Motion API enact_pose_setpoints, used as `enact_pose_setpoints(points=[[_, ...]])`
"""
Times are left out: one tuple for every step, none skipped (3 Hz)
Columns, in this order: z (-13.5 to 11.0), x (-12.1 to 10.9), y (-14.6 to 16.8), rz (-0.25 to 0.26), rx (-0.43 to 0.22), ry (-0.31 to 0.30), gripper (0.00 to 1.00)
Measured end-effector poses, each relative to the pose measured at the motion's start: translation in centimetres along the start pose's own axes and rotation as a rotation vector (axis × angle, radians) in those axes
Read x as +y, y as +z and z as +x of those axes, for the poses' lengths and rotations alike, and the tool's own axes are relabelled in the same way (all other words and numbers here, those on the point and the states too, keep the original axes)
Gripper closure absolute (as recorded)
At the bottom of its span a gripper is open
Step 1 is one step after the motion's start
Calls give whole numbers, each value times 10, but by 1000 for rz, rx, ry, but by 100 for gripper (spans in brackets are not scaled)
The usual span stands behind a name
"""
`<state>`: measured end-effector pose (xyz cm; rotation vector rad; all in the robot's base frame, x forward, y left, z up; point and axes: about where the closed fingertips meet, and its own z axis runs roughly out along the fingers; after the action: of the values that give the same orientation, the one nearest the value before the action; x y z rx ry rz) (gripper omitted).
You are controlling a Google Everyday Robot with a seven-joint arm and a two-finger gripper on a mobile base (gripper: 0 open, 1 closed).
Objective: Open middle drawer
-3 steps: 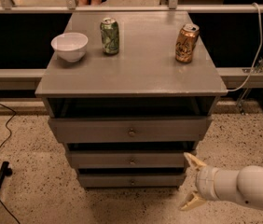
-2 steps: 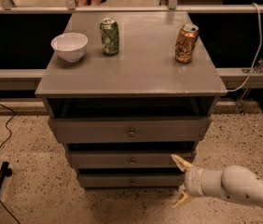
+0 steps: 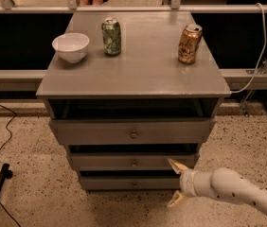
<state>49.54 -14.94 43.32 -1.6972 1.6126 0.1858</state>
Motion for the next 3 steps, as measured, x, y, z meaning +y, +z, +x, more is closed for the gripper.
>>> enact_pose_setpoints(points=[[3,-21,14,38,8,-21,0],[1,-46,27,59,39,-57,0],[-3,-74,49,51,75,-87,3]])
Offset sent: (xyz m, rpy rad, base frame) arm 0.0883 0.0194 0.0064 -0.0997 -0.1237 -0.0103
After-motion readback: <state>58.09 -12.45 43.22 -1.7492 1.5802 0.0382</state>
